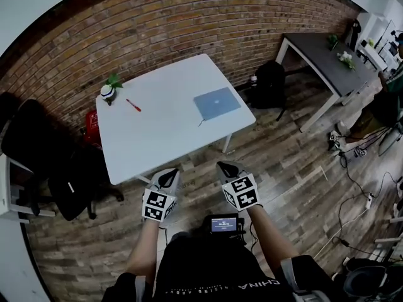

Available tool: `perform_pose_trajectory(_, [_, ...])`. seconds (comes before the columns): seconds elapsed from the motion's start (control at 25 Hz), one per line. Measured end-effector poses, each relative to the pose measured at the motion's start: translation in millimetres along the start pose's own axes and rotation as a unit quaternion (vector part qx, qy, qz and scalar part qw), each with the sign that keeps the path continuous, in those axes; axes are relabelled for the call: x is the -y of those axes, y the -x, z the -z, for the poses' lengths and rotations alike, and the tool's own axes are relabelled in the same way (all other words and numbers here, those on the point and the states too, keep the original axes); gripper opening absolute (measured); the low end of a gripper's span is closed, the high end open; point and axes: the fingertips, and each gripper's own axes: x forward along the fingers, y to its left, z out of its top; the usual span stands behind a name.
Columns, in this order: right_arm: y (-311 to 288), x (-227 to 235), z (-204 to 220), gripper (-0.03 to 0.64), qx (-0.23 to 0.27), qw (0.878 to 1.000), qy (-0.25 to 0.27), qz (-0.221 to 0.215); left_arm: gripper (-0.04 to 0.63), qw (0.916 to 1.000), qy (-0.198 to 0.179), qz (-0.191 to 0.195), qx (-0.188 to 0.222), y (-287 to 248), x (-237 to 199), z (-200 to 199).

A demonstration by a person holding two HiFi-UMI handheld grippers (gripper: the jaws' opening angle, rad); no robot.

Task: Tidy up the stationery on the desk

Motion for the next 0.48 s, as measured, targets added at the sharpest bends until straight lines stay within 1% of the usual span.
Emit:
perform_pose_trajectory(0.24, [-18, 17, 0, 0.009, -0.007, 1.0, 0.005, -0.021, 0.008, 0.9997, 0.011, -0.019, -0.01, -15, -6, 3])
perform_pose_trajectory(0.48, [-47, 20, -2, 0.009, -0.023, 0.999, 0.007, -0.039, 0.008, 0.9988, 0.029, -0.033, -0.019, -26, -30, 11])
